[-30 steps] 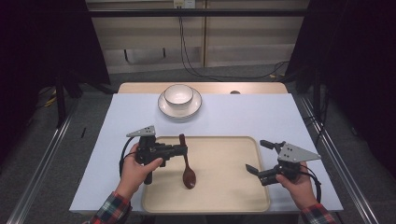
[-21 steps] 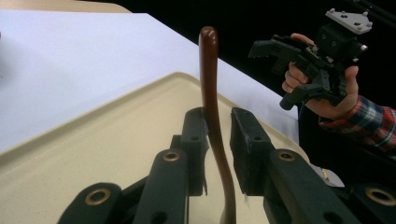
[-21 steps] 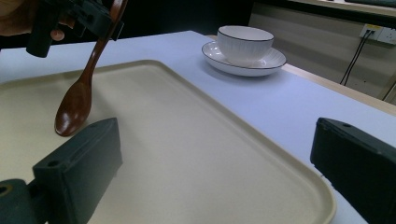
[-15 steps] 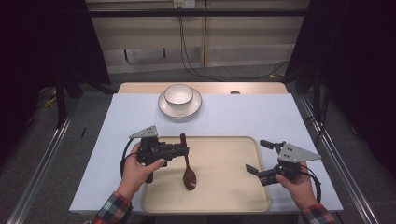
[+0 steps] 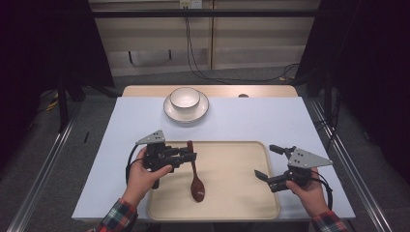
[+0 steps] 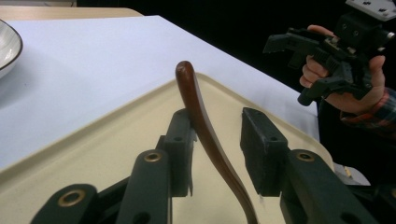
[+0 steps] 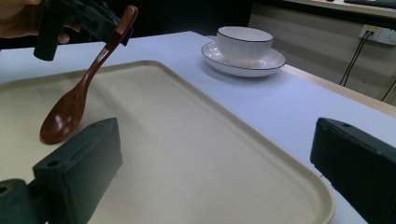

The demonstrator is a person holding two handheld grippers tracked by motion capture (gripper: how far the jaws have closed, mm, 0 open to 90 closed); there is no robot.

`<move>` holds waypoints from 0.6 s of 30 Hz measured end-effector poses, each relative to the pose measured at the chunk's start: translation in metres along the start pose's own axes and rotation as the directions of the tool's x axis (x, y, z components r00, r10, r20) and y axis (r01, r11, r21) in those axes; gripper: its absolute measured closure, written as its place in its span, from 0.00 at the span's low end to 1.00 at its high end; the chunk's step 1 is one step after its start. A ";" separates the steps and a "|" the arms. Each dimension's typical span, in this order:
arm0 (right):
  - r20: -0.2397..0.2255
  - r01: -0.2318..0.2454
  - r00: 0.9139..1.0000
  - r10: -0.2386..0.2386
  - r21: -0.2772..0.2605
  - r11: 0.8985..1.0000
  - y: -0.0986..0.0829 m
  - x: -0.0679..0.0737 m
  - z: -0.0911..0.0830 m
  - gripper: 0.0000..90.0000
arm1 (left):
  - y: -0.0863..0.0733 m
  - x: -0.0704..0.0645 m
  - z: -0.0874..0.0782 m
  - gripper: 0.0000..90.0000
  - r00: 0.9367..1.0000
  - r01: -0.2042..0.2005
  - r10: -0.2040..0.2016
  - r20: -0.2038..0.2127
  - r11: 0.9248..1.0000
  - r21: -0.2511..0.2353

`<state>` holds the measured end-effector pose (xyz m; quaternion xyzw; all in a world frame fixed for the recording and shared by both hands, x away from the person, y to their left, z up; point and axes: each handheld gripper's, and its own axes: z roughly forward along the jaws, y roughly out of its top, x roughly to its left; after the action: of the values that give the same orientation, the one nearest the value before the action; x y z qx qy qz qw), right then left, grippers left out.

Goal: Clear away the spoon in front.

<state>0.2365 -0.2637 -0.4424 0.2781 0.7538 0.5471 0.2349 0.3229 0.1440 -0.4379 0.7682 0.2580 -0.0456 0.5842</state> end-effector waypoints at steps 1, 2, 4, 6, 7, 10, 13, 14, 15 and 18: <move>0.001 -0.001 1.000 0.001 0.000 1.000 0.000 0.000 0.000 0.02 | 0.000 0.000 0.001 0.71 1.000 -0.010 0.010 -0.007 1.000 -0.002; 0.000 0.000 1.000 0.000 0.000 1.000 0.000 0.000 0.000 0.02 | 0.000 0.000 0.001 0.71 1.000 -0.015 0.015 -0.009 1.000 -0.003; -0.004 0.002 1.000 -0.002 0.001 1.000 0.000 0.000 0.000 0.02 | 0.000 0.002 0.002 0.69 0.999 -0.028 0.028 -0.016 1.000 -0.003; -0.005 0.000 1.000 0.000 0.000 1.000 0.000 0.000 0.001 0.02 | 0.001 0.003 0.002 0.68 0.999 -0.026 0.026 -0.027 1.000 -0.003; -0.005 -0.001 1.000 0.001 0.001 1.000 0.000 0.000 0.001 0.02 | 0.001 0.003 0.002 0.67 0.999 -0.035 0.035 -0.036 0.999 -0.001; -0.011 -0.001 1.000 0.002 0.006 1.000 0.000 0.000 0.000 0.02 | 0.002 0.004 0.002 0.63 0.997 -0.052 0.051 -0.052 0.999 -0.010; -0.009 -0.003 1.000 0.003 0.003 1.000 0.000 0.000 0.000 0.02 | 0.004 0.003 0.002 0.60 0.997 -0.049 0.048 -0.053 0.998 -0.026; -0.012 -0.002 1.000 0.002 0.005 1.000 0.000 0.000 0.000 0.02 | 0.004 0.003 0.003 0.59 0.997 -0.047 0.046 -0.055 0.998 -0.030; -0.011 -0.003 1.000 0.003 0.005 1.000 0.000 0.001 0.000 0.02 | 0.005 0.003 0.003 0.58 0.997 -0.048 0.046 -0.059 0.998 -0.027; -0.012 -0.004 1.000 0.004 0.005 1.000 0.000 0.001 0.000 0.02 | 0.005 0.003 0.003 0.57 0.997 -0.050 0.048 -0.063 0.998 -0.027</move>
<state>0.2362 -0.2630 -0.4426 0.2769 0.7560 0.5472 0.2286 0.3288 0.1413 -0.4361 0.7669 0.2577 -0.0036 0.5877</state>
